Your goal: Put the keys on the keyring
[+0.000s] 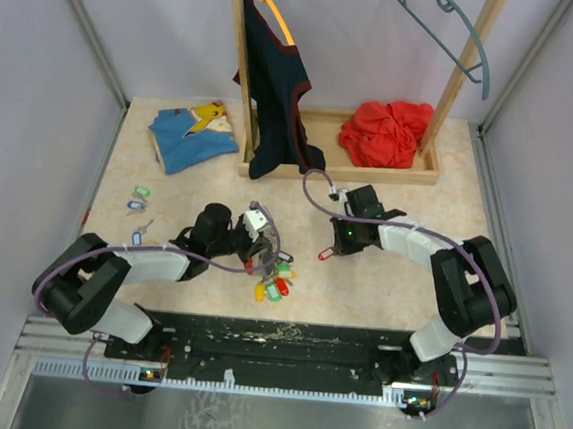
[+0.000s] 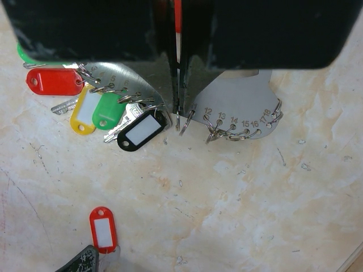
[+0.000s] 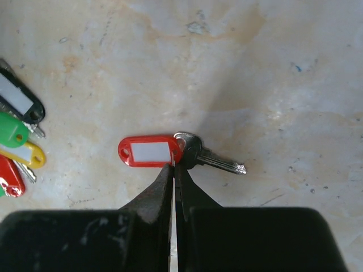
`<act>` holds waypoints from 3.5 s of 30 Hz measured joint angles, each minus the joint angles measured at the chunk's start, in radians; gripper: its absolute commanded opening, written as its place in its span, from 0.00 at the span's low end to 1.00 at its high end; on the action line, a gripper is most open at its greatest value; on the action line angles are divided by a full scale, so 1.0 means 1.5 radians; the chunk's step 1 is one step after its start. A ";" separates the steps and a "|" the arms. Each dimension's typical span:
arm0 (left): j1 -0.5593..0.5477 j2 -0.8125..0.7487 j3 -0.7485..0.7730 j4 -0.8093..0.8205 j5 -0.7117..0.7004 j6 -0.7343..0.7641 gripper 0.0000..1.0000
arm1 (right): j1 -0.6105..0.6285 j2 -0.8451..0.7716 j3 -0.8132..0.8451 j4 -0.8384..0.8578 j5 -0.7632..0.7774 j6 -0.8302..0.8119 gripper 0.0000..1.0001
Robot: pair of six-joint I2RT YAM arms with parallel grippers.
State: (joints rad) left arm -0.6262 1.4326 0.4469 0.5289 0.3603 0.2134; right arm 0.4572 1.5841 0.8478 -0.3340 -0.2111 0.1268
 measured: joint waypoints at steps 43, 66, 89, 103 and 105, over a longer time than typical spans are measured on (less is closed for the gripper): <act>0.001 -0.079 -0.027 0.032 0.098 0.064 0.00 | 0.115 -0.186 -0.172 0.437 -0.302 -0.379 0.00; 0.001 -0.066 -0.078 0.113 0.193 0.161 0.00 | 0.182 -0.141 -0.207 0.473 -0.242 -0.474 0.00; 0.001 -0.058 -0.080 0.121 0.206 0.169 0.00 | 0.190 -0.139 -0.207 0.472 -0.244 -0.476 0.00; 0.001 -0.055 -0.079 0.116 0.217 0.170 0.00 | 0.191 -0.139 -0.207 0.471 -0.244 -0.482 0.00; 0.001 -0.054 -0.079 0.116 0.217 0.170 0.00 | 0.191 -0.139 -0.206 0.469 -0.246 -0.484 0.00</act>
State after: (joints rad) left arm -0.6254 1.3521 0.3279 0.7029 0.6865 0.4679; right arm 0.7441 1.3758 0.5385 0.3702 -0.5797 -0.5991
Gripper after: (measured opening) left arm 0.006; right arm 0.007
